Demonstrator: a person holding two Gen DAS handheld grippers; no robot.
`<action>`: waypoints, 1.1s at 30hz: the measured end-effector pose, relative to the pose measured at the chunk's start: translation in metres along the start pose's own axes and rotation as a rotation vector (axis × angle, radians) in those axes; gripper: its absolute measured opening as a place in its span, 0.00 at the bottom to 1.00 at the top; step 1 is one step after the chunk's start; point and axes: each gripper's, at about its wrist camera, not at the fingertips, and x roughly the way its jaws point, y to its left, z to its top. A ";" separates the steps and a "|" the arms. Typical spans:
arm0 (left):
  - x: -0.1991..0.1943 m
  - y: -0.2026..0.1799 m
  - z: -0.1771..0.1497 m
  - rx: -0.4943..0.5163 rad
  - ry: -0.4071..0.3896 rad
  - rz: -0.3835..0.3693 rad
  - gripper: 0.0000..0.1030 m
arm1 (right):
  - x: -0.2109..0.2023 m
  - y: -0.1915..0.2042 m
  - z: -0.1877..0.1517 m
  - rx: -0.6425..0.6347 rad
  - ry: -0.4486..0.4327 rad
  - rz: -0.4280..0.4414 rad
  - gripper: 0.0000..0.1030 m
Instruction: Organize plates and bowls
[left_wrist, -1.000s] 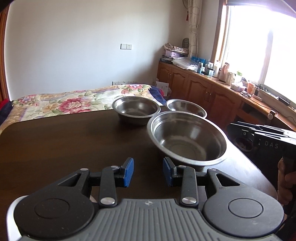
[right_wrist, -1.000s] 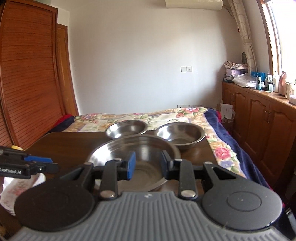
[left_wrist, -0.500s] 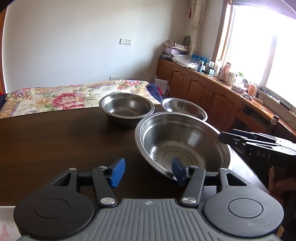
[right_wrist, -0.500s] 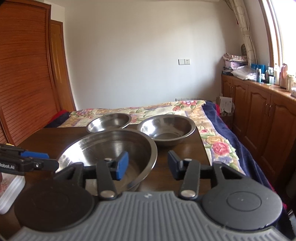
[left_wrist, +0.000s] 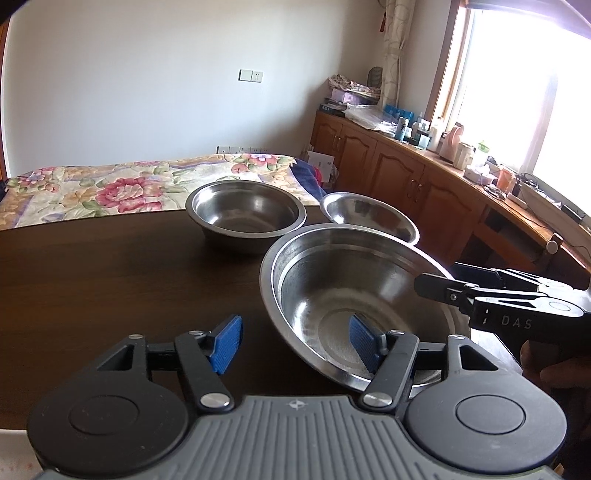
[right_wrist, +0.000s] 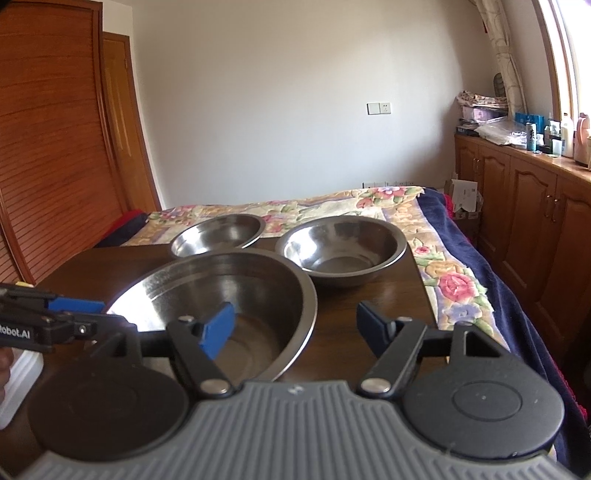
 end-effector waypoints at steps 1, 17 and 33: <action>0.001 0.000 0.000 -0.001 0.002 0.000 0.65 | 0.001 0.000 0.001 0.000 0.003 0.003 0.71; 0.011 -0.001 0.000 -0.006 0.028 -0.006 0.36 | 0.013 0.004 0.002 -0.012 0.046 0.016 0.44; 0.003 -0.005 0.001 0.012 0.018 -0.003 0.33 | 0.005 0.000 -0.002 0.045 0.033 0.036 0.24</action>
